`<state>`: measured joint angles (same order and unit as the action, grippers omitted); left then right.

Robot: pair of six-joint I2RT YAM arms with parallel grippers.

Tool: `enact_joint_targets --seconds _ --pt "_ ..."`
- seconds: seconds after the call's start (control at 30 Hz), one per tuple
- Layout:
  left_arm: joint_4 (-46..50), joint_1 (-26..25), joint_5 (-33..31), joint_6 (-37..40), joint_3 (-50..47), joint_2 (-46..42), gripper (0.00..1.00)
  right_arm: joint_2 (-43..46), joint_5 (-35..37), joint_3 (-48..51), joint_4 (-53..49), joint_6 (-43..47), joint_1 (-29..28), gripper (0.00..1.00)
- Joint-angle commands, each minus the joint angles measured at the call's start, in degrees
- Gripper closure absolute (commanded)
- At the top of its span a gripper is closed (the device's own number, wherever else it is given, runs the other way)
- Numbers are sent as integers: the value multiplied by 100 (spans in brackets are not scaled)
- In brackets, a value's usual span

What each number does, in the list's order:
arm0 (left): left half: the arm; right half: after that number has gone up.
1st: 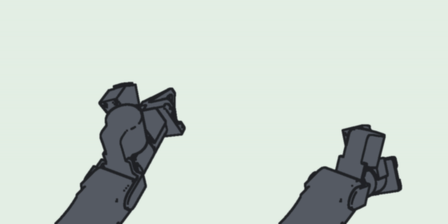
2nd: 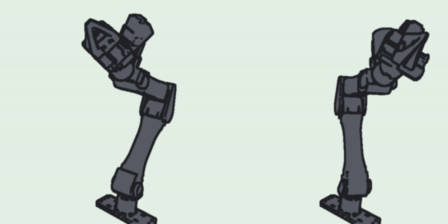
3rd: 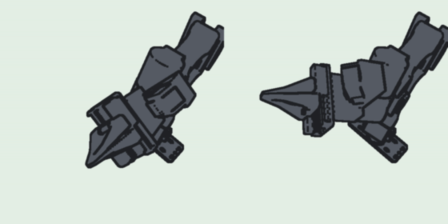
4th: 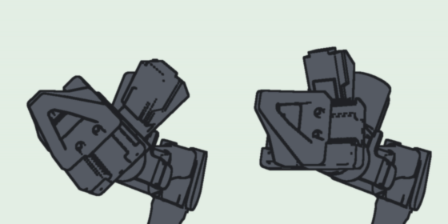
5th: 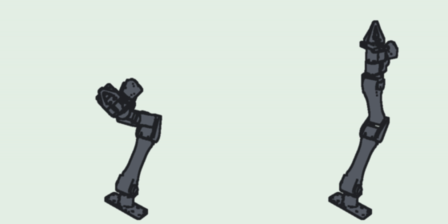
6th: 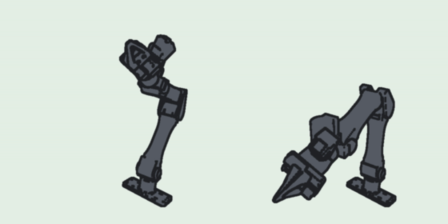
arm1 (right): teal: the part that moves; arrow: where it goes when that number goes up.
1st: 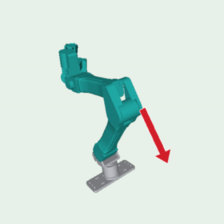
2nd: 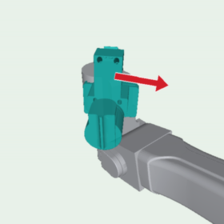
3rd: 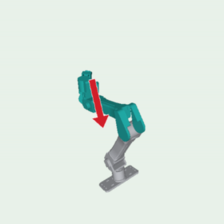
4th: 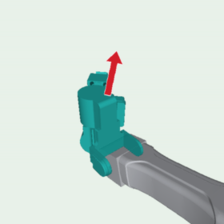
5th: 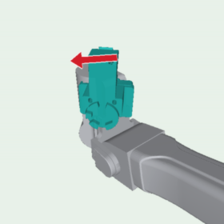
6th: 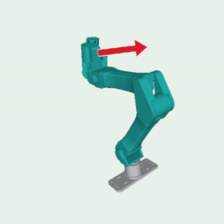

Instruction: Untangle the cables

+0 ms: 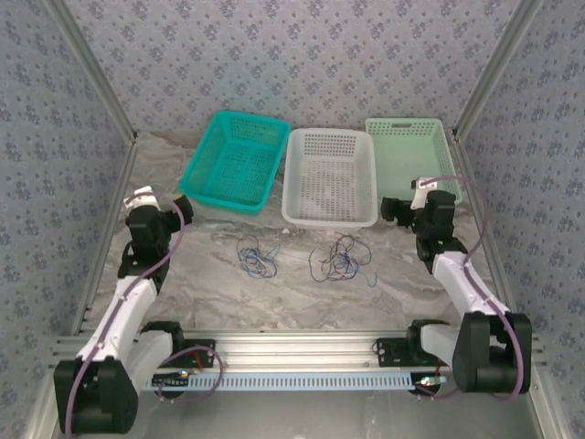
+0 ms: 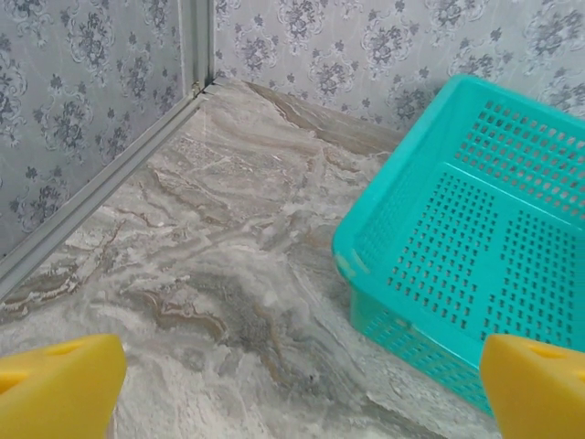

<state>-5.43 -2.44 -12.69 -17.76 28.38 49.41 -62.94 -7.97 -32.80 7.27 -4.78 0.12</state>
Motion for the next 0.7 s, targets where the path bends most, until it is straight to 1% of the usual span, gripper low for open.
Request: enact_joint_targets --seconds 0.0,0.03,0.1,0.17,0.23,0.27,0.33,0.4,0.5,0.6,0.67 --pt "570 -216 257 -185 158 -120 1 198 -94 -322 -908 -231 -247 6" --pt "537 -308 431 -69 279 7 1 150 -100 -443 -955 -248 -290 5" --pt "611 -559 586 179 663 436 1 -109 -99 -821 -1176 -337 -306 4" --pt "858 -836 854 464 1225 1016 0 -577 -101 -1504 -1746 -446 -304 5" --pt "1218 -1188 1188 820 1861 1675 1 -1266 -184 -2283 -2531 -464 -305 8" --pt "1381 -1328 1317 965 2118 1977 1 -1524 -248 -2562 -2767 -439 -317 9" --pt "1672 -1629 1381 1184 2628 2544 1 -2058 -370 -3026 -3034 -423 -328 11" --pt "1777 -1814 1425 1240 2881 2960 1 -2403 -433 -3300 -3093 -456 -344 13" --pt "1797 -1962 1696 1129 3104 3380 1 -2840 -503 -3688 -3164 -476 -418 15" --pt "1775 -2112 1867 1042 3283 3699 1 -3273 -351 -4108 -3347 -391 -633 19" --pt "1897 -2225 1888 1066 3447 3916 3 -3506 -213 -4317 -3459 -313 -781 19"
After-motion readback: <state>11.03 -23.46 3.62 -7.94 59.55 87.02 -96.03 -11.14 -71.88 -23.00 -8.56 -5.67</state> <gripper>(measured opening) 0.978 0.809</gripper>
